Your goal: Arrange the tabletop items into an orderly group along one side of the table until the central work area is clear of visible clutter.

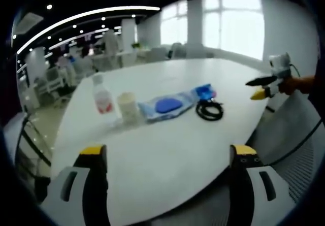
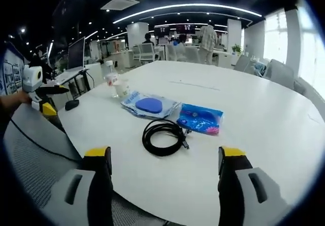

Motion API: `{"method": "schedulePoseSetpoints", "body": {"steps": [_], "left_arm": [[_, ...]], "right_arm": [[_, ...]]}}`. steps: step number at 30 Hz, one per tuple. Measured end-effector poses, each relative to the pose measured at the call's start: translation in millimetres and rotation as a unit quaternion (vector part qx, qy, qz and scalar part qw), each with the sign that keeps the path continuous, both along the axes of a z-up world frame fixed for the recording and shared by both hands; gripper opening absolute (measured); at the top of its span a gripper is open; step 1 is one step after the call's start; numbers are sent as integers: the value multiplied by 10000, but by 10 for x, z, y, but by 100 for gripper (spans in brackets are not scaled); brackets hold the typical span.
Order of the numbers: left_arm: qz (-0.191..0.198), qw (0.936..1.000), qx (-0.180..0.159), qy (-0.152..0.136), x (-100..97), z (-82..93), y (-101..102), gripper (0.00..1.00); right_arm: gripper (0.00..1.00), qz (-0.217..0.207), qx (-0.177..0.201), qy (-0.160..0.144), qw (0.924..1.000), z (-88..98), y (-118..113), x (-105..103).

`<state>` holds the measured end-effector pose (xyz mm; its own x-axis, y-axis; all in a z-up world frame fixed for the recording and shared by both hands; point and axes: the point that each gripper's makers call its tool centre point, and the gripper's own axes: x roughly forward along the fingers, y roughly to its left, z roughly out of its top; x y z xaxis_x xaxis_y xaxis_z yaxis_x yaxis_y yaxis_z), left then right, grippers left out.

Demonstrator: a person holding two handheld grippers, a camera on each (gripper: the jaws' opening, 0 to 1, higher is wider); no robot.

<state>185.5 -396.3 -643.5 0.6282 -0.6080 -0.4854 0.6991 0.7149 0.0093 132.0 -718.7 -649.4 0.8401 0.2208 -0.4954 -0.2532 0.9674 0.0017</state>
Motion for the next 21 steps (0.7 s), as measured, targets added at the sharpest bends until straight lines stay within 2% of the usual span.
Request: {"method": "schedulePoseSetpoints", "body": {"steps": [5,11,16,21], "left_arm": [[-3,10000,2,-38,-4,19,-9,98],[-50,10000,11,-73,-21,43,-28,99],[-127,9999,73,-73,-42,37,-43,100],[-90,9999,111,-36,-20,-2,0,100]], "right_arm": [[100,-106,52,-46,9999,56,-5,-88],[100,-146,95,-13,9998,48,63,-190],[100,-98,127,63,9999,-39,133,-208],[100,-142,0,43,9999,-33,76,-192]]}}
